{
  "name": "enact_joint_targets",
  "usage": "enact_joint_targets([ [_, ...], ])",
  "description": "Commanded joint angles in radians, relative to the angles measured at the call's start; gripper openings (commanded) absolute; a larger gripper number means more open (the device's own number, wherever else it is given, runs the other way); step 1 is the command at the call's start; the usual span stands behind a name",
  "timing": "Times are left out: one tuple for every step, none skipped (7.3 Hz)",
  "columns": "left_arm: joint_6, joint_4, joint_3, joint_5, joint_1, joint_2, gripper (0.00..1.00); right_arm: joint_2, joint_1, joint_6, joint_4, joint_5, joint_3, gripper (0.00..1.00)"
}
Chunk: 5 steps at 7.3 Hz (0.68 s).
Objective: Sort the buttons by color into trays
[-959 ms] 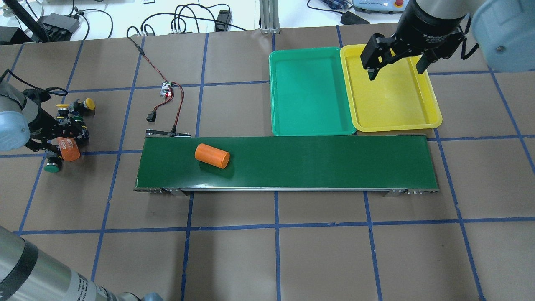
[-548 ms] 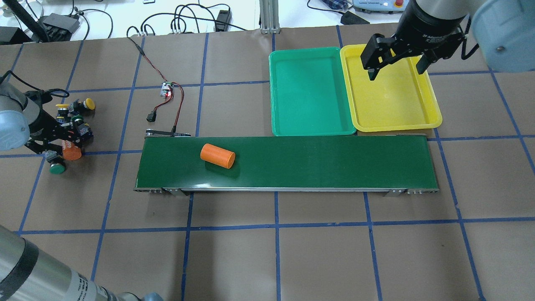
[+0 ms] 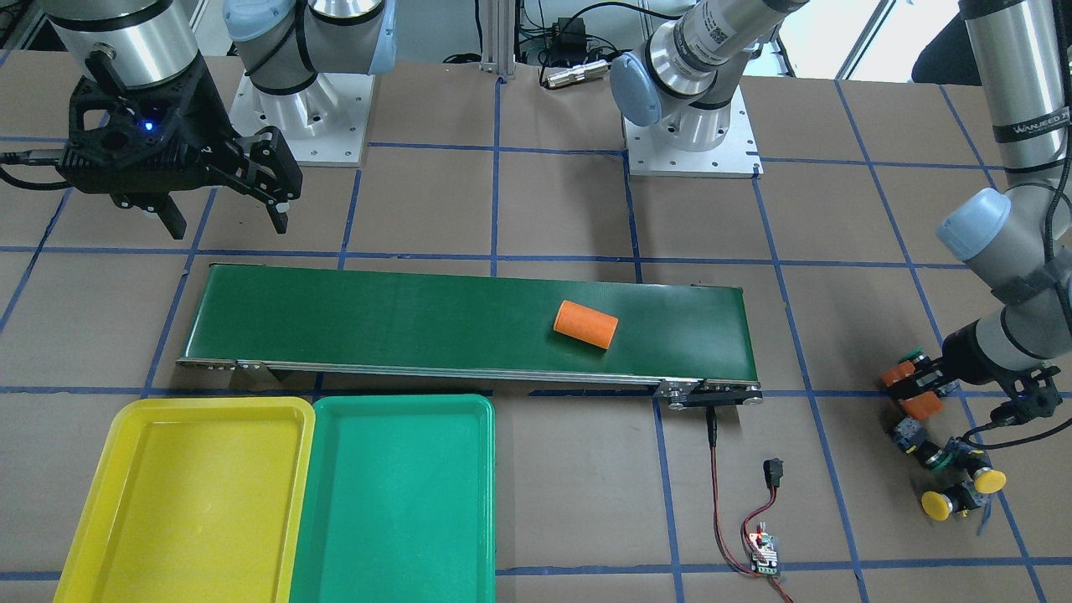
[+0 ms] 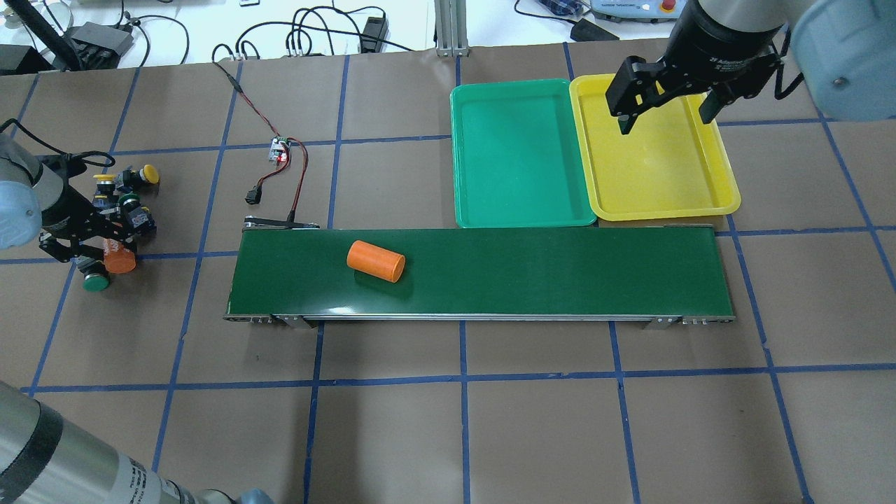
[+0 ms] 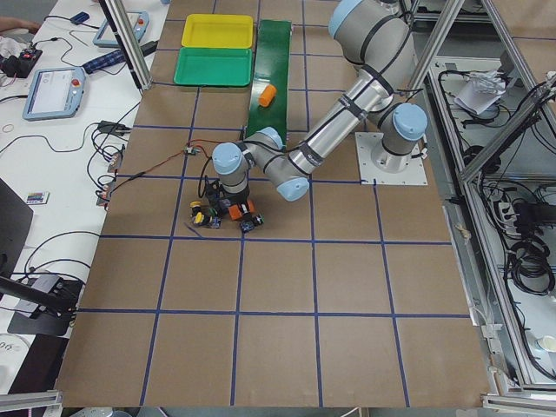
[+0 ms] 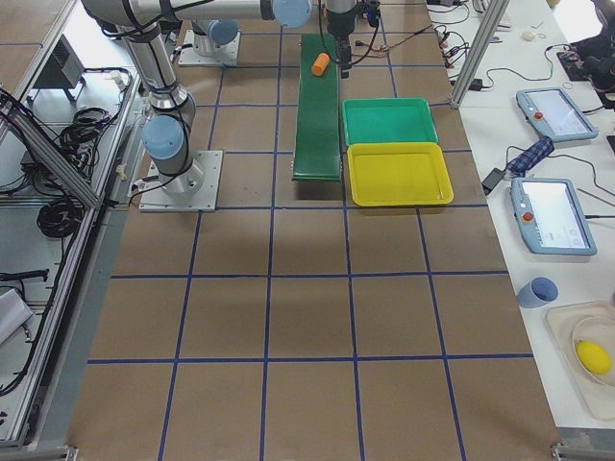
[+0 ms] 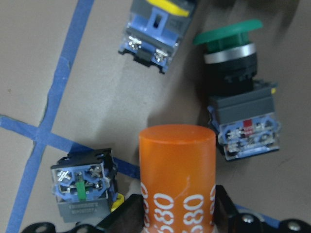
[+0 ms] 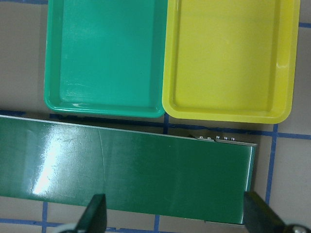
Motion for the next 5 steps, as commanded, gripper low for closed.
enact_joint_targets([
  [-0.017, -0.032, 0.001, -0.002, -0.005, 0.014, 0.07, -0.001, 0.0, -0.001, 0.001, -0.001, 0.001, 1.0],
  [-0.055, -0.084, 0.001, -0.002, -0.012, 0.045, 0.01, -0.001, 0.0, -0.001, 0.001, -0.001, 0.001, 1.0],
  [-0.175, -0.159, -0.002, -0.012, -0.024, 0.113, 0.0, -0.001, 0.0, -0.001, 0.001, -0.001, 0.001, 1.0],
  [-0.281, -0.225, -0.013, -0.008, -0.068, 0.189, 0.0, -0.001, 0.0, -0.001, 0.001, -0.001, 0.001, 1.0],
  [-0.418, -0.294, -0.019, -0.01, -0.131, 0.245, 0.0, -0.001, 0.0, -0.001, 0.001, -0.001, 0.001, 1.0],
])
